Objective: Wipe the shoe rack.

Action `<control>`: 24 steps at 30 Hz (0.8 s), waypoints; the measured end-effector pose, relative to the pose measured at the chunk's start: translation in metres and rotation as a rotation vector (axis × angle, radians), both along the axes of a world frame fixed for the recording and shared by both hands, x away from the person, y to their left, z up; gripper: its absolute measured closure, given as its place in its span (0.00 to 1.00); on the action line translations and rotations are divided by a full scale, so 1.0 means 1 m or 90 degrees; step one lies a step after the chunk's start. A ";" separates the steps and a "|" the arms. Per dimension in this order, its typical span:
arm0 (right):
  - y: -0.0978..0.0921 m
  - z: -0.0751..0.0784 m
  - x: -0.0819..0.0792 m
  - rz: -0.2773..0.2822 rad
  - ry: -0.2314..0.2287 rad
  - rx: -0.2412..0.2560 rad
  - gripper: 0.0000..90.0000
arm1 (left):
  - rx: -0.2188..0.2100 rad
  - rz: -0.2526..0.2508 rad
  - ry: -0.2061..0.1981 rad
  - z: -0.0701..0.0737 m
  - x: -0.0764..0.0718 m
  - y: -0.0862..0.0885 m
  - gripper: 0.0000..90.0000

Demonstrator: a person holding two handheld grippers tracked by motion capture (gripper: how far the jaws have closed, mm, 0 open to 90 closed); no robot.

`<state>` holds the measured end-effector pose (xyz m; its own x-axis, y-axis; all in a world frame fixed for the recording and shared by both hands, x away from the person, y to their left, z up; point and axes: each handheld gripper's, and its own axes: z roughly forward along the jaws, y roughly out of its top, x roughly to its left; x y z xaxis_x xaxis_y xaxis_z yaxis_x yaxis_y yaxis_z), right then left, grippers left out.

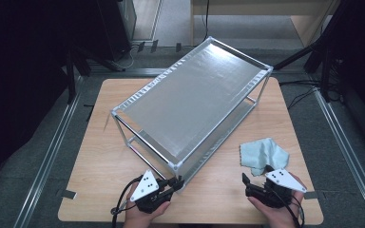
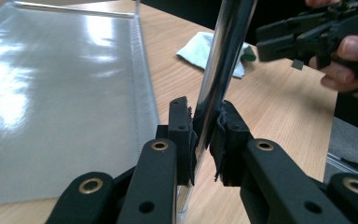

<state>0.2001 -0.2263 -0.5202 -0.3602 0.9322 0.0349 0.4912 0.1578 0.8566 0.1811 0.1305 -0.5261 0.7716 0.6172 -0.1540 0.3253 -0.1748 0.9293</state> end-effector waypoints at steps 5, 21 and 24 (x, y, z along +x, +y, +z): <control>0.022 -0.003 -0.006 0.039 0.005 0.020 0.15 | -0.014 -0.032 -0.004 0.000 0.004 0.005 0.83; 0.126 -0.008 -0.023 0.200 -0.015 0.042 0.13 | -0.045 0.090 0.018 0.000 0.001 0.078 0.59; 0.145 -0.008 -0.026 0.236 -0.024 0.045 0.16 | -0.043 0.118 0.030 -0.002 0.000 0.085 0.59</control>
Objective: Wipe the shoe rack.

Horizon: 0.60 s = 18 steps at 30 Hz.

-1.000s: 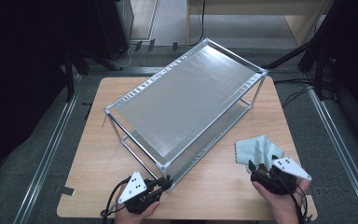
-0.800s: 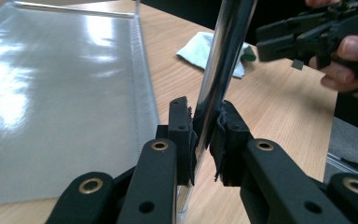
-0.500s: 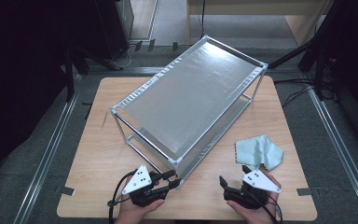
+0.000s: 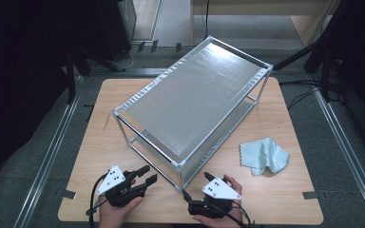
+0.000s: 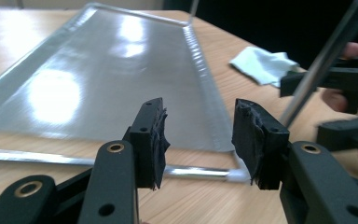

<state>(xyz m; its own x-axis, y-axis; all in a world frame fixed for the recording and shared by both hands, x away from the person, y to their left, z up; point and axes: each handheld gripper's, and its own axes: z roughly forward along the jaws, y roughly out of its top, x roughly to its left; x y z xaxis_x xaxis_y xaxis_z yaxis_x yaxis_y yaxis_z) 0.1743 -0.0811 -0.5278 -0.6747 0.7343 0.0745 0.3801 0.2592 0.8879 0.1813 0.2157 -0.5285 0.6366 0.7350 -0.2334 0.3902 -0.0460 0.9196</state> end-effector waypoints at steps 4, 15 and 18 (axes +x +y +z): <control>0.022 -0.002 0.001 0.028 -0.007 0.011 0.31 | 0.013 0.028 0.009 -0.003 -0.002 0.007 0.60; 0.021 -0.006 0.011 0.050 0.000 0.055 0.87 | 0.021 0.103 0.029 -0.008 -0.006 0.030 0.60; 0.014 -0.005 0.013 0.026 -0.012 0.047 0.89 | 0.014 0.127 0.031 -0.010 -0.003 0.035 0.58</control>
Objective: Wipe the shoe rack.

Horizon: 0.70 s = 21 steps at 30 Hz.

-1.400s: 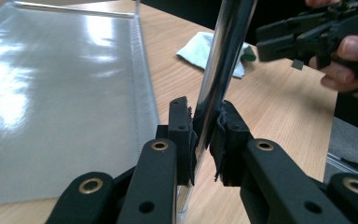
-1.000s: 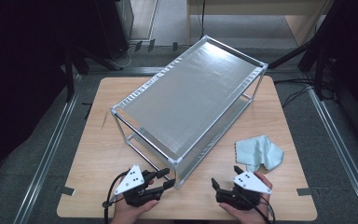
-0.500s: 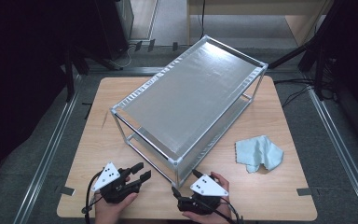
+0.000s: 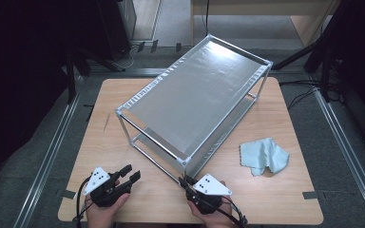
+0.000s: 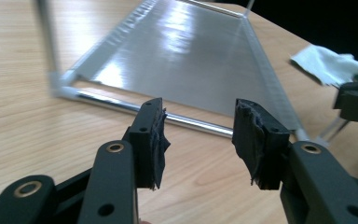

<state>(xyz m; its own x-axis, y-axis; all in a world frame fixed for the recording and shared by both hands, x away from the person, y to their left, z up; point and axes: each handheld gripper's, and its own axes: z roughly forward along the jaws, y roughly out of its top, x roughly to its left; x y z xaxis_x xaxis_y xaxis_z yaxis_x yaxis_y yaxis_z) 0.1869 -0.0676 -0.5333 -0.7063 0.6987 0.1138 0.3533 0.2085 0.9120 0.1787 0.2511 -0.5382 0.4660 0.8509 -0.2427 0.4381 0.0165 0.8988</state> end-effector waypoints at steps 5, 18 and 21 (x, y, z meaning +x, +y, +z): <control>-0.014 0.000 0.001 -0.023 -0.007 -0.006 0.90 | 0.005 0.038 0.003 -0.002 0.007 0.003 0.59; -0.058 0.000 -0.012 -0.079 -0.010 -0.007 0.90 | 0.064 0.066 0.019 0.001 0.045 -0.014 0.56; -0.069 0.001 -0.017 -0.088 -0.008 -0.009 0.90 | 0.074 0.062 0.016 0.003 0.053 -0.022 0.54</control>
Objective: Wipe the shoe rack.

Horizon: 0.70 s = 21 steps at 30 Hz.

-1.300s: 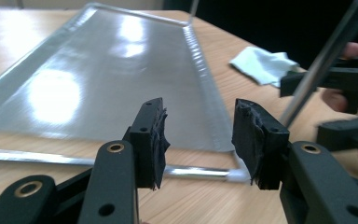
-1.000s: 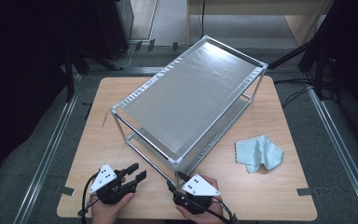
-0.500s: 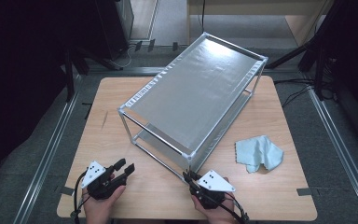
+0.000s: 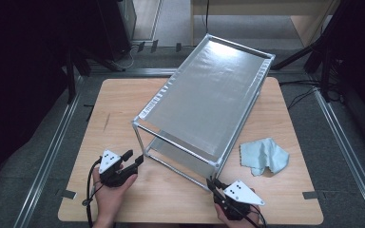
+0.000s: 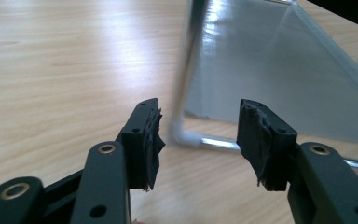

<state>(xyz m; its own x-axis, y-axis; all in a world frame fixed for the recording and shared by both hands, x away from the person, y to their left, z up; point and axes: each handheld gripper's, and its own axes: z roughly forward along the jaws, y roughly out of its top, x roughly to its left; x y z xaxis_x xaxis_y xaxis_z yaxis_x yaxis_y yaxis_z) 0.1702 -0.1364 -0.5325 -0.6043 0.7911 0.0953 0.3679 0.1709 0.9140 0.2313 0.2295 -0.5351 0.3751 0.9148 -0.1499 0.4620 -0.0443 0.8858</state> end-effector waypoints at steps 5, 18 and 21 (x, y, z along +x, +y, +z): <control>-0.014 0.001 -0.007 -0.013 0.002 -0.003 0.89 | 0.010 -0.006 -0.016 0.003 0.008 -0.011 0.59; -0.024 0.004 0.000 -0.035 0.014 -0.010 0.89 | 0.040 -0.068 -0.019 0.001 0.003 -0.013 0.90; -0.027 0.004 0.006 -0.048 0.016 -0.014 0.89 | 0.035 -0.079 -0.014 0.001 -0.005 -0.011 0.90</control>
<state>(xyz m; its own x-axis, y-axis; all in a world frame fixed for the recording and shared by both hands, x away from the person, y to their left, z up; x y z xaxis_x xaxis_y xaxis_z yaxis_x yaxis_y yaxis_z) 0.1759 -0.1630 -0.5281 -0.5400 0.8366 0.0925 0.4037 0.1610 0.9006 0.2260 0.2187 -0.5343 0.4879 0.8681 -0.0907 0.4301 -0.1487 0.8905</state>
